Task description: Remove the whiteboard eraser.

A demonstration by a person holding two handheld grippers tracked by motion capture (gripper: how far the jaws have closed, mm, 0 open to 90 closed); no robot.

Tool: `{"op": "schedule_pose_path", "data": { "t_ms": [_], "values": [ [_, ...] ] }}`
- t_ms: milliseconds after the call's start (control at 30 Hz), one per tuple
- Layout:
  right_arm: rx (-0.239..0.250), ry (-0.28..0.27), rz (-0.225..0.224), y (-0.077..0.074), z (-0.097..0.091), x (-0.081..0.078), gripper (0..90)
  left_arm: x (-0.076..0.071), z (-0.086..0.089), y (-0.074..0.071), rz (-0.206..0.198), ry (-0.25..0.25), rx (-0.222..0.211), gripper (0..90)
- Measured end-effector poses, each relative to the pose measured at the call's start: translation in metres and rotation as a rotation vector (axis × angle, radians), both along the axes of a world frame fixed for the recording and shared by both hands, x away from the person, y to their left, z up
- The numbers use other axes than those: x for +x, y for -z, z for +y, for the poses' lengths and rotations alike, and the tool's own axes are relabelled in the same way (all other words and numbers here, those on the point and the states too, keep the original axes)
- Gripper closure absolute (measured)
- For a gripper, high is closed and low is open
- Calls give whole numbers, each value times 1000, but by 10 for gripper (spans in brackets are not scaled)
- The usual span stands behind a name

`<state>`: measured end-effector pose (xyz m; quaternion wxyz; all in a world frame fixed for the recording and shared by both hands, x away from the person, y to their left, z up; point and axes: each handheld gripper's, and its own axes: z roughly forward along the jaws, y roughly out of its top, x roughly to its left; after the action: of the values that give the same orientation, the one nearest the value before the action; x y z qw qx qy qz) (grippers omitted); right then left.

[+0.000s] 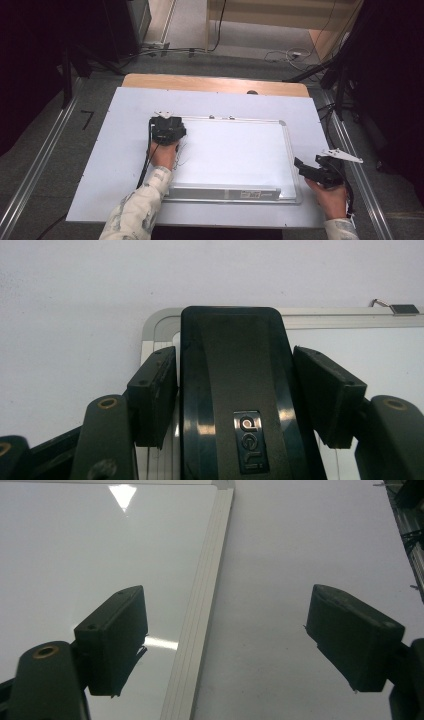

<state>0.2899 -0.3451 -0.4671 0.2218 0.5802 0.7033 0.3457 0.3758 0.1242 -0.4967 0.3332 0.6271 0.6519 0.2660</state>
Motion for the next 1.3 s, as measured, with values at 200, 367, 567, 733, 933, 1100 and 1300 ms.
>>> {"op": "schedule_pose_path", "data": {
  "t_ms": [200, 367, 567, 733, 933, 1100, 1300],
  "values": [
    [0, 0, 0, 0, 0, 0, 154, 0, 0, 0, -6, 4, 6, 374],
    [0, 0, 0, 0, 0, 0, 154, 0, 1, 0, -7, 4, -2, 374],
    [0, 1, 0, 0, 0, 0, 153, -1, 0, 0, -19, 12, 13, 385],
    [0, 0, 1, 0, 0, 0, 154, -3, -3, 0, -39, 21, 40, 403],
    [-1, 2, 0, 0, 0, 0, 154, -3, -3, 0, -46, 37, 55, 407],
    [0, 1, 0, 0, 0, 0, 154, -3, -2, 0, -43, 40, 54, 408],
    [0, 1, 0, 0, -1, 1, 154, -5, 0, -1, -39, 47, 46, 409]
  ]
}}
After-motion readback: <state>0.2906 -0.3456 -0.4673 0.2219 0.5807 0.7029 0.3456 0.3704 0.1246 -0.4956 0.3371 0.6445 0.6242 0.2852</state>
